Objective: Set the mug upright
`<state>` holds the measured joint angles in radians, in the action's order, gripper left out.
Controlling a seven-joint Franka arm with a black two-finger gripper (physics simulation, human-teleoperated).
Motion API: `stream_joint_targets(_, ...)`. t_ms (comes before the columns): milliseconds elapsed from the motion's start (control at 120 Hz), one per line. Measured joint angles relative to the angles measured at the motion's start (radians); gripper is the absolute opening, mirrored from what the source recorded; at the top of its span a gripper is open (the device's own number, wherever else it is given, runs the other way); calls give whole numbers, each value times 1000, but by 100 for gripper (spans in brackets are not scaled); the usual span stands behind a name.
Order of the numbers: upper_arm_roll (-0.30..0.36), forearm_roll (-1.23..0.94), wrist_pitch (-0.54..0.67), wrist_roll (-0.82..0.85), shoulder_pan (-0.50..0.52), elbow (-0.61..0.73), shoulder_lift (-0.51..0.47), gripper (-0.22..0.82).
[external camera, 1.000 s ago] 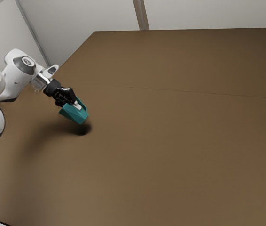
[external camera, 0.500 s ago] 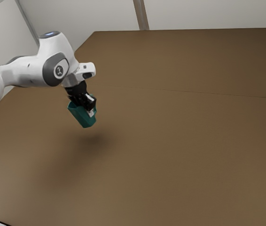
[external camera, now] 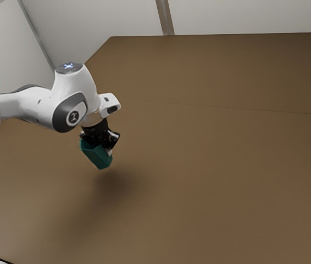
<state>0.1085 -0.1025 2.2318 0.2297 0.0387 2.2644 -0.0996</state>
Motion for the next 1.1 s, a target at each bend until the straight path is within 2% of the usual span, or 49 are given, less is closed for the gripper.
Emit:
stream_joint_targets(358,11,3,75,209,-24,8,120,-17)
stream_joint_targets(700,12,4,121,320,-24,4,175,-16)
stream_joint_targets(900,14,11,121,348,-24,-3,154,27)
stream_joint_targets(992,14,8,110,356,-25,-5,117,38)
stream_joint_targets(1100,14,8,96,364,-27,-11,72,47)
